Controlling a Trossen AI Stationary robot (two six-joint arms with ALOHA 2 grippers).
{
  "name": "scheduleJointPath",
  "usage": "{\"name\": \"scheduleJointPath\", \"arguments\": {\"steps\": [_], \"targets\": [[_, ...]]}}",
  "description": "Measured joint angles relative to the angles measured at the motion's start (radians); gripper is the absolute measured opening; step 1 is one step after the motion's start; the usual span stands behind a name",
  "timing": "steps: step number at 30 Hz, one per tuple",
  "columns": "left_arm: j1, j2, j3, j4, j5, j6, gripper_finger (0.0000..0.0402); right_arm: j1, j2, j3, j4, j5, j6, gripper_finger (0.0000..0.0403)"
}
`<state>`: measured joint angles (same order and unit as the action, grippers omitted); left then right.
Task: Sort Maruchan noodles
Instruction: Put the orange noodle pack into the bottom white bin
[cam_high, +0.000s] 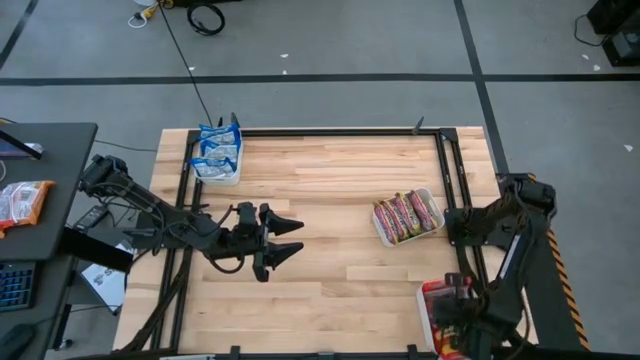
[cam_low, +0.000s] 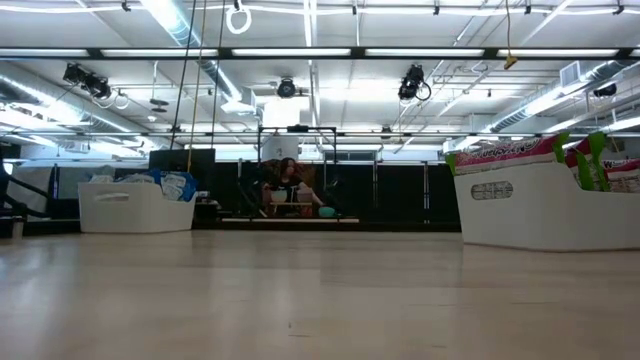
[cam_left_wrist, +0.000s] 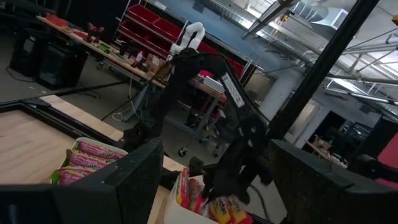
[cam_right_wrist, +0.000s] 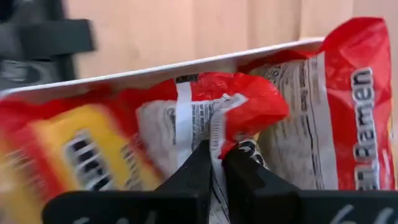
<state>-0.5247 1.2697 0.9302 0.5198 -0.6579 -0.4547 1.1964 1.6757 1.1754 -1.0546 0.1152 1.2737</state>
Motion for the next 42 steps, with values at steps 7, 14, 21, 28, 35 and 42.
{"name": "scheduleJointPath", "arguments": {"steps": [7,14,21,28,35,42], "targets": [[0.018,0.0,0.0,0.001,0.0,0.02,0.029,-0.015,-0.147,0.003,0.013,-0.076,0.008,0.0037],[0.024,0.0,0.0,0.0,0.0,0.022,0.029,-0.02,-0.189,0.003,0.137,-0.126,-0.019,0.0033],[0.023,0.0,0.0,0.0,0.002,0.021,0.029,-0.022,-0.094,-0.075,0.356,-0.165,0.075,0.0029],[0.024,0.0,0.0,0.001,0.027,0.017,0.029,-0.029,-0.034,-0.105,0.329,-0.103,0.162,0.0034],[0.024,0.0,0.0,0.001,0.027,0.014,0.029,-0.067,-0.052,-0.095,0.259,-0.071,0.167,0.0035],[0.011,0.0,0.0,0.0,0.027,0.014,0.029,-0.094,-0.075,-0.079,0.21,-0.048,0.158,0.0035]]}}
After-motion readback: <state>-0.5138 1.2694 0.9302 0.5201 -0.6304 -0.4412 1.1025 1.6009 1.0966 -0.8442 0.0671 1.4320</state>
